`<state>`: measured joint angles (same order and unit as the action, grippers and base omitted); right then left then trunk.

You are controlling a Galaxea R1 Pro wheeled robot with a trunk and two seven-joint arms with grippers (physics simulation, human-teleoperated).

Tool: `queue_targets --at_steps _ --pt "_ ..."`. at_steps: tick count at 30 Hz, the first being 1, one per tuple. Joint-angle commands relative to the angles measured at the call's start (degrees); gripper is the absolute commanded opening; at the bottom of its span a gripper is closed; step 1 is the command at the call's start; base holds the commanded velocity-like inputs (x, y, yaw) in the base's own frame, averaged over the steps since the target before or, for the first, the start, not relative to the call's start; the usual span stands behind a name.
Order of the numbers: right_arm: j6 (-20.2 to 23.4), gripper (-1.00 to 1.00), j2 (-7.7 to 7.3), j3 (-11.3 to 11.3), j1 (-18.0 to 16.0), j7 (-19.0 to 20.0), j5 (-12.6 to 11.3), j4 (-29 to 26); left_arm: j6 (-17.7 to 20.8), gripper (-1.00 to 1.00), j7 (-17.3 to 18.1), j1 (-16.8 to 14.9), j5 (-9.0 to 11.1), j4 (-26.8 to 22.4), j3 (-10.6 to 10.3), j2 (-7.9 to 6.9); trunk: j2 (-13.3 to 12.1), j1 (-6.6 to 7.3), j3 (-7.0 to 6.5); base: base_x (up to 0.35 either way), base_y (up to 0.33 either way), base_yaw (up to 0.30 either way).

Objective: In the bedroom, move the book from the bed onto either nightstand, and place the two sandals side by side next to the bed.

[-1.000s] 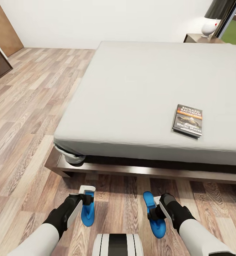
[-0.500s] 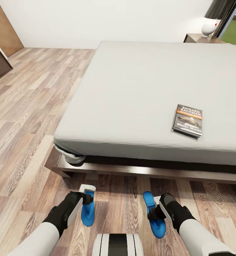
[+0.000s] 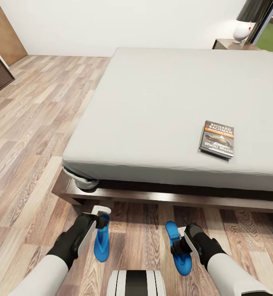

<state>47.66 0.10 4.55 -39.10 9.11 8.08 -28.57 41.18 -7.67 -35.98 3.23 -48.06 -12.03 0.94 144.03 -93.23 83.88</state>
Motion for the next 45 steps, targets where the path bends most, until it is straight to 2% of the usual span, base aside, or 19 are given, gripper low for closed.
queue_targets --at_steps 1,16,26,35,45 --pt "0.2 -1.0 -0.02 0.1 0.0 0.5 0.6 -0.1 0.3 1.0 -0.4 0.0 0.4 -0.1 -0.1 -0.02 0.0 0.01 0.04 0.0 0.0 0.0" --pt "0.2 -1.0 -0.02 0.1 0.0 0.5 0.6 -0.1 7.1 1.0 -0.4 0.1 0.0 -2.3 0.0 -0.04 0.0 0.01 0.04 0.0 0.0 0.0" --pt "0.2 -1.0 -0.02 0.1 0.0 0.4 0.6 -0.1 9.0 1.0 -0.4 0.1 -0.4 -2.3 -0.3 -0.06 0.0 0.01 0.04 0.0 0.0 0.0" --pt "-1.2 -1.0 0.02 0.1 0.0 0.3 0.6 -0.1 10.0 1.0 -0.4 0.1 -4.4 -1.9 -0.4 0.01 0.0 0.01 0.04 0.0 0.001 0.0" --pt "-4.0 -1.0 0.07 0.1 0.0 0.4 0.6 -0.1 10.1 1.0 -0.3 0.1 -5.6 -1.8 -0.4 0.02 0.0 0.01 0.04 0.0 0.158 0.0"
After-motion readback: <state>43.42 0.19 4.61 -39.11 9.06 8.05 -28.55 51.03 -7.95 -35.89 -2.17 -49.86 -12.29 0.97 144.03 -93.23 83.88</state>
